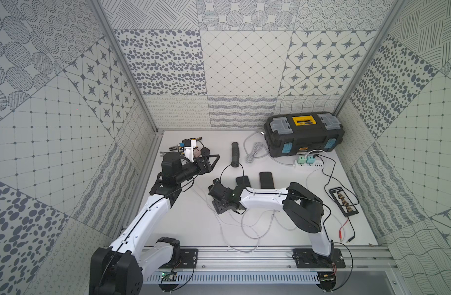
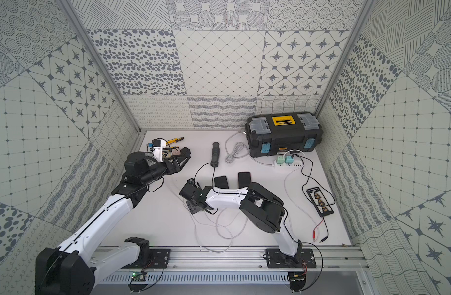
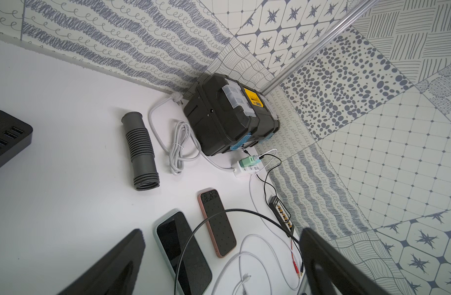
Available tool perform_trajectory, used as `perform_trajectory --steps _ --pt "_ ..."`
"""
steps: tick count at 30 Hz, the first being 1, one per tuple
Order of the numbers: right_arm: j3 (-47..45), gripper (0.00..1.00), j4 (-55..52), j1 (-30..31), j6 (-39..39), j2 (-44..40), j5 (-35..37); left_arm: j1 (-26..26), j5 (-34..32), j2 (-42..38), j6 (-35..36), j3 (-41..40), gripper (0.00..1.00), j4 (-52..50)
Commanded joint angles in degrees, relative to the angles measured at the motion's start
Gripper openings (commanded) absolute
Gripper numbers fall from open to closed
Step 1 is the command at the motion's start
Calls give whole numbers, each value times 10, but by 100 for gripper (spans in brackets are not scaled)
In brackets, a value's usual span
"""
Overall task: Unplug the charging cable from the phone
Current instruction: Pick up the phone at the center of the board.
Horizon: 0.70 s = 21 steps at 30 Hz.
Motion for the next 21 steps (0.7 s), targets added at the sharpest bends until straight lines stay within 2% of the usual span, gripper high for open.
perform_trajectory --steps 1,8,15,21 --pt "-10 59 19 -11 -8 -43 17 0 -6 -3 11 10 98 1" --pt "-55 54 55 -40 -14 -121 1 0 0 -4 10 14 98 -1" --pt "-128 50 127 -97 21 -211 -86 1 2 -1 8 16 98 1" --pt "-208 47 240 -139 60 -289 -163 1 19 5 5 20 99 7"
